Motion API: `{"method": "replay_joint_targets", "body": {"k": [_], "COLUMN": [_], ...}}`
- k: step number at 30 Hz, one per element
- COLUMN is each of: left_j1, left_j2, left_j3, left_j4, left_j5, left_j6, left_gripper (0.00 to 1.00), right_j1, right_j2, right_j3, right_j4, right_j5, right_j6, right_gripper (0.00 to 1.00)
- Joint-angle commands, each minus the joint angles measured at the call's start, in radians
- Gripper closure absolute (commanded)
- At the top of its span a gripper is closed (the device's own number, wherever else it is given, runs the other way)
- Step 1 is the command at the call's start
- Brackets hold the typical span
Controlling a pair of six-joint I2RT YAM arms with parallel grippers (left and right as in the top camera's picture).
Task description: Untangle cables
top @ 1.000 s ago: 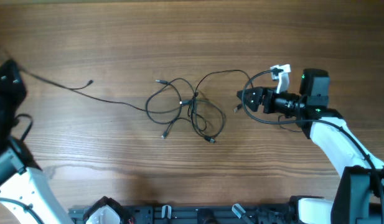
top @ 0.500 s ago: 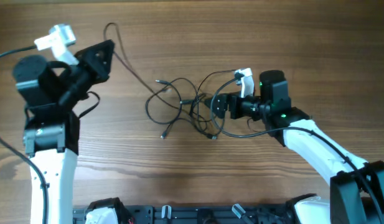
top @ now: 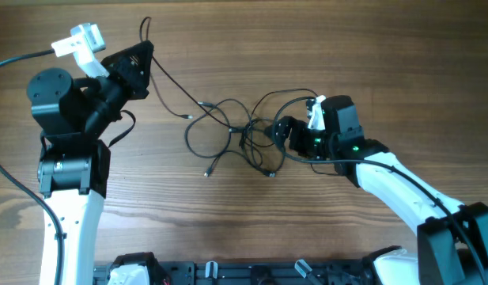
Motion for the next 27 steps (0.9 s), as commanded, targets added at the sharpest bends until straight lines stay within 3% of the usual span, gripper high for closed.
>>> {"method": "replay_joint_targets", "body": {"k": [1, 5, 9, 13, 20, 23, 27], "left_j1": [-0.005, -0.005, -0.005, -0.005, -0.005, -0.005, -0.005], "left_j2": [-0.001, 0.0, 0.004, 0.004, 0.004, 0.004, 0.004], "left_j3": [0.008, 0.008, 0.008, 0.008, 0.008, 0.008, 0.008], "left_j4": [0.002, -0.012, -0.027, -0.027, -0.032, -0.031, -0.035], "left_j5": [-0.01, -0.01, -0.01, -0.01, -0.01, -0.01, -0.01], "left_j6": [0.005, 0.005, 0.005, 0.005, 0.005, 0.005, 0.005], "left_gripper": [0.96, 0.96, 0.96, 0.96, 0.96, 0.96, 0.96], "right_j1": [0.004, 0.004, 0.004, 0.004, 0.004, 0.004, 0.004], "right_j2": [0.037, 0.049, 0.049, 0.049, 0.049, 0.049, 0.049], "right_j3": [0.003, 0.003, 0.003, 0.003, 0.003, 0.003, 0.003], "right_j4": [0.005, 0.001, 0.002, 0.002, 0.002, 0.002, 0.002], "right_j5": [0.044, 0.047, 0.063, 0.088, 0.089, 0.089, 0.089], "right_j6": [0.098, 0.154, 0.368, 0.688, 1.037, 1.118, 1.119], "right_gripper": [0.0, 0.0, 0.0, 0.0, 0.0, 0.0, 0.0]}}
